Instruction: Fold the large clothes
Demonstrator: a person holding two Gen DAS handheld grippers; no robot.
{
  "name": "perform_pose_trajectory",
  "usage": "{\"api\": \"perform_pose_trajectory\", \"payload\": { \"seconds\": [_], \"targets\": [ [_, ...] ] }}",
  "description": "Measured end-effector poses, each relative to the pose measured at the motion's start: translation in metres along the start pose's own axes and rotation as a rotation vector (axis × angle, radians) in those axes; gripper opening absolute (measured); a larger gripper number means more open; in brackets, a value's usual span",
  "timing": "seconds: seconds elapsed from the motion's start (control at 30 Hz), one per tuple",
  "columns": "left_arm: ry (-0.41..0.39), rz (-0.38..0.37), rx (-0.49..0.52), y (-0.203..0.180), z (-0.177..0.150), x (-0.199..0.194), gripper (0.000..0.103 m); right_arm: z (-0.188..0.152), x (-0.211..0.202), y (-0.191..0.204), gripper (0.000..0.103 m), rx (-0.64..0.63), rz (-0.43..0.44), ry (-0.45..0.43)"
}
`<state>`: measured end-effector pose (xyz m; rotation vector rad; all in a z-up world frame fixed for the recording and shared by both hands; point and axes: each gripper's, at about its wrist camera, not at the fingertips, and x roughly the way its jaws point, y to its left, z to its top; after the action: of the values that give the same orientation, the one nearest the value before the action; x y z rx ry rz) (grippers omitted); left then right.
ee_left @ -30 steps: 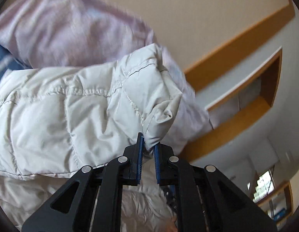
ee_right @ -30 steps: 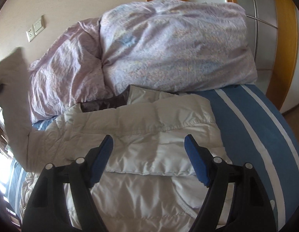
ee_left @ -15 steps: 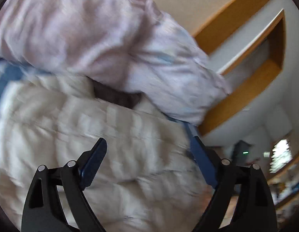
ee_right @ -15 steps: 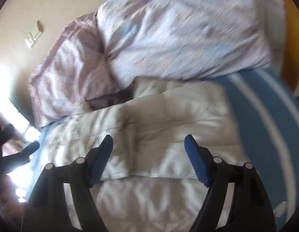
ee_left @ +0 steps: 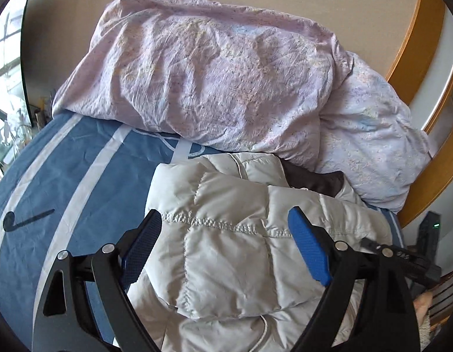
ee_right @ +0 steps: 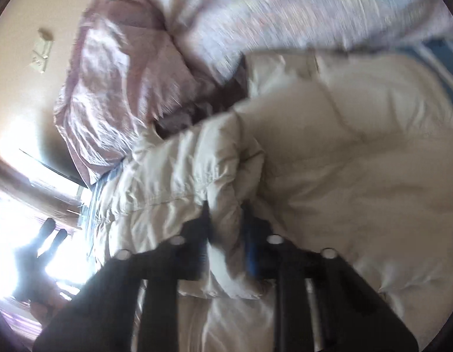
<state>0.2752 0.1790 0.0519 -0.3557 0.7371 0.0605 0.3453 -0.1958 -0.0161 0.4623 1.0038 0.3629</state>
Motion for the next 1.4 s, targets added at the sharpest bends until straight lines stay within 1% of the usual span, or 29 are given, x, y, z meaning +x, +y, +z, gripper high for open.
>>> {"api": "perform_pose_trajectory", "payload": {
  "seconds": [0.07,0.1,0.13,0.2,0.23,0.27,0.3,0.33,0.4,0.43,0.47,0.53,0.57,0.63,0.7,0.73,0.83,0.87,0.93,1.07,1.13,1.23,1.3,1.37,1.4],
  "targets": [
    [-0.014,0.023,0.038,-0.008,-0.002,0.001,0.089,0.002,-0.009,0.005,0.015,-0.024,-0.029,-0.056],
    [-0.020,0.034,0.057,-0.011,-0.004,0.002,0.089,0.002,-0.010,0.005,0.015,-0.029,-0.055,-0.067],
    [-0.021,0.039,0.070,-0.013,-0.004,0.004,0.089,0.001,-0.007,0.003,0.014,-0.031,-0.090,-0.064],
    [-0.019,0.061,0.107,-0.021,-0.007,0.010,0.089,-0.005,0.006,-0.002,0.016,-0.044,-0.173,-0.029],
    [-0.015,0.068,0.118,-0.023,-0.008,0.013,0.089,-0.008,0.011,-0.003,0.019,-0.060,-0.205,-0.013],
    [-0.009,0.080,0.133,-0.025,-0.009,0.017,0.089,-0.011,0.014,0.000,0.025,-0.102,-0.257,-0.012],
    [-0.006,0.091,0.147,-0.026,-0.009,0.020,0.089,-0.011,0.009,0.006,0.034,-0.140,-0.303,-0.041],
    [-0.006,0.099,0.155,-0.026,-0.010,0.022,0.089,-0.010,-0.001,0.013,0.039,-0.174,-0.341,-0.096],
    [-0.009,0.126,0.172,-0.025,-0.009,0.027,0.089,-0.010,-0.023,0.029,0.041,-0.236,-0.374,-0.234],
    [-0.010,0.140,0.176,-0.024,-0.009,0.031,0.089,-0.010,-0.028,0.041,0.041,-0.290,-0.382,-0.284],
    [-0.008,0.157,0.177,-0.023,-0.007,0.036,0.089,-0.010,-0.026,0.049,0.041,-0.341,-0.382,-0.287],
    [0.000,0.171,0.176,-0.022,-0.006,0.045,0.089,-0.007,-0.013,0.058,0.037,-0.395,-0.365,-0.242],
    [0.003,0.174,0.175,-0.023,-0.006,0.048,0.089,-0.008,0.000,0.062,0.034,-0.432,-0.370,-0.210],
    [0.007,0.195,0.182,-0.024,-0.007,0.056,0.089,-0.008,0.015,0.064,0.033,-0.467,-0.384,-0.189],
    [0.008,0.210,0.194,-0.025,-0.008,0.063,0.089,-0.006,0.026,0.061,0.033,-0.464,-0.399,-0.169],
    [0.013,0.217,0.198,-0.025,-0.009,0.067,0.089,-0.005,0.033,0.059,0.033,-0.460,-0.407,-0.145],
    [0.050,0.243,0.214,-0.024,-0.014,0.085,0.089,-0.008,0.054,0.053,0.034,-0.476,-0.449,-0.073],
    [0.074,0.245,0.211,-0.021,-0.016,0.094,0.089,-0.011,0.058,0.053,0.034,-0.482,-0.459,-0.065],
    [0.096,0.247,0.205,-0.018,-0.019,0.105,0.089,-0.015,0.066,0.051,0.034,-0.491,-0.477,-0.059],
    [0.119,0.252,0.214,-0.017,-0.020,0.119,0.091,-0.018,0.072,0.045,0.034,-0.481,-0.477,-0.068],
    [0.139,0.247,0.197,-0.013,-0.020,0.128,0.097,-0.020,0.073,0.045,0.034,-0.491,-0.488,-0.084],
    [0.150,0.232,0.157,-0.006,-0.021,0.138,0.101,-0.021,0.075,0.047,0.034,-0.498,-0.501,-0.097],
    [0.153,0.241,0.164,-0.007,-0.020,0.138,0.101,-0.020,0.076,0.048,0.034,-0.506,-0.511,-0.100],
    [0.149,0.251,0.183,-0.009,-0.021,0.134,0.099,-0.019,0.074,0.052,0.035,-0.515,-0.518,-0.101],
    [0.146,0.247,0.188,-0.010,-0.022,0.126,0.093,-0.019,0.065,0.054,0.035,-0.504,-0.517,-0.108]
  ]
}}
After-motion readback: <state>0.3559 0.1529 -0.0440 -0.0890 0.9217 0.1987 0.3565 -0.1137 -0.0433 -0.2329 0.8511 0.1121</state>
